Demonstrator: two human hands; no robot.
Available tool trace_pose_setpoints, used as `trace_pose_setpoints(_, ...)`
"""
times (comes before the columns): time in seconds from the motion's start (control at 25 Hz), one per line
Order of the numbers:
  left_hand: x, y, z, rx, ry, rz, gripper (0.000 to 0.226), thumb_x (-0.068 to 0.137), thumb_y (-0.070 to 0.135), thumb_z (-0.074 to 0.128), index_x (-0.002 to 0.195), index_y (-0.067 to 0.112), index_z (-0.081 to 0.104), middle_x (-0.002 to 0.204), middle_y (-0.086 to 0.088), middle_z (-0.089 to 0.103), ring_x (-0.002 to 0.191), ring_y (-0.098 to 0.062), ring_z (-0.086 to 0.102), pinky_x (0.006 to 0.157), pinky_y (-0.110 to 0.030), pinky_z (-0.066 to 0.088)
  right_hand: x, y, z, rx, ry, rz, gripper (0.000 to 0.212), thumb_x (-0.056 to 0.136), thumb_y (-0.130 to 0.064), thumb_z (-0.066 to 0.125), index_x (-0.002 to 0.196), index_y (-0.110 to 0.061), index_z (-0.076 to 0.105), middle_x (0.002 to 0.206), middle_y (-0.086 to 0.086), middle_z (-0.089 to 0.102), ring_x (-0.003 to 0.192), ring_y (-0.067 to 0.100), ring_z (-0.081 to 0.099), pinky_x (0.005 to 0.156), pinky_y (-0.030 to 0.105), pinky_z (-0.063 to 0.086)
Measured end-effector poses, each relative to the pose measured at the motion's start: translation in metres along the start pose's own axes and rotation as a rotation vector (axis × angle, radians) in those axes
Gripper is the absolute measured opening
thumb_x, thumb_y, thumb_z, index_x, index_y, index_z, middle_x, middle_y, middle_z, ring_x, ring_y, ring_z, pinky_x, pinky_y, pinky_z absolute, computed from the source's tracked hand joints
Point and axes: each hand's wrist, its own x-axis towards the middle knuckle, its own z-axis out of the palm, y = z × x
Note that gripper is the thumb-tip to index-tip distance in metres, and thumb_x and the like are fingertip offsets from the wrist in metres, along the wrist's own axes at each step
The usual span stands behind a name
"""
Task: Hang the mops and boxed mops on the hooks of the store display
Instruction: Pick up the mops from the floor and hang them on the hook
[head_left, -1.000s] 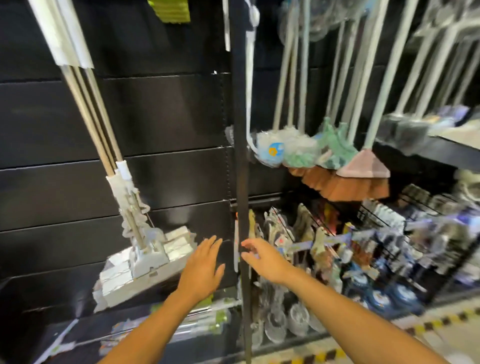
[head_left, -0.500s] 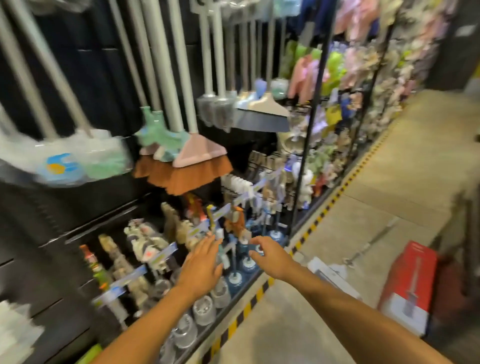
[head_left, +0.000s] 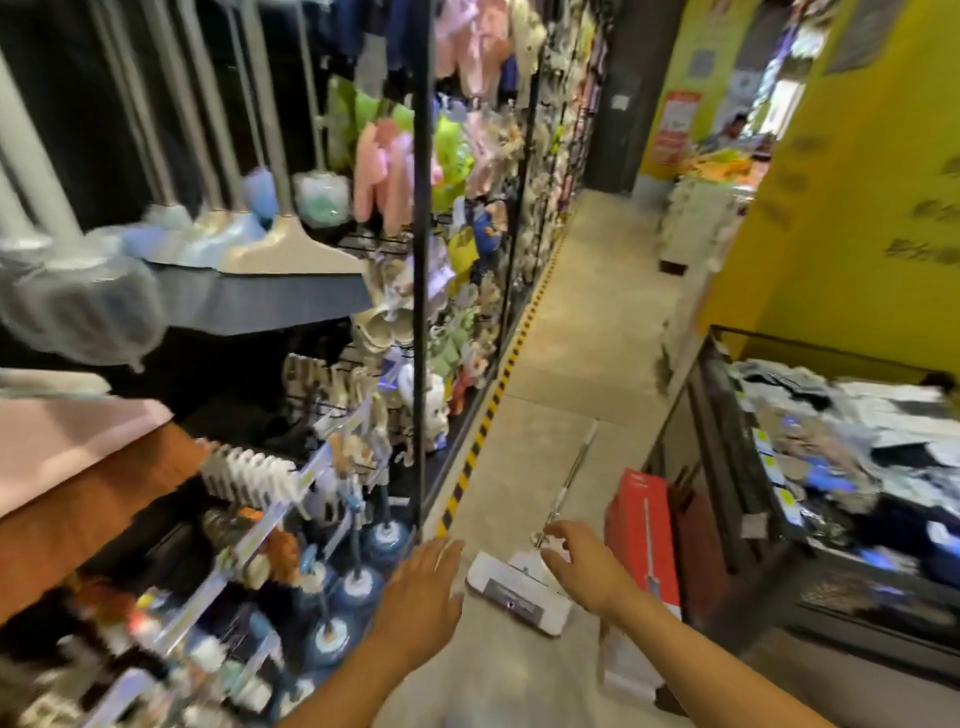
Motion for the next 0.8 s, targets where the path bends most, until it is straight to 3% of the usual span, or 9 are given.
trace_pose_setpoints(0.32,0.148,0.029,0.012,0.018,-0.057,0.191,0.068,0.106,0.044,0.045,0.165,0.028,0.015,0.174,0.003,0.013,0.161,-0.022,0.012,0.129,-0.042,0.02,0.093,0.071,-0.037,0.017,0.084,0.16,0.038,0.103,-0.026,0.052,0.14,-0.015,0.056,0.138,0.007,0.055,0.122,0.024,0.058,0.106,0.033,0.043)
trace_pose_setpoints(0.64,0.318,0.051,0.026,0.051,-0.11,0.176,0.068,0.106,0.043,0.044,0.165,0.026,0.014,0.174,0.0,0.011,0.162,-0.023,0.01,0.129,-0.041,0.016,0.242,0.162,-0.078,0.056,0.061,0.203,0.04,0.102,-0.029,0.055,0.138,-0.013,0.057,0.132,0.011,0.058,0.115,0.028,0.06,0.101,0.035,0.046)
trace_pose_setpoints(0.8,0.397,0.059,0.038,0.07,-0.132,0.14,0.069,0.104,0.044,0.045,0.165,0.027,0.017,0.174,0.0,0.015,0.161,-0.024,0.012,0.129,-0.043,0.022,0.32,0.202,-0.099,0.077,0.012,0.22,0.041,0.1,-0.028,0.057,0.137,-0.009,0.059,0.134,0.014,0.061,0.121,0.029,0.059,0.103,0.034,0.045)
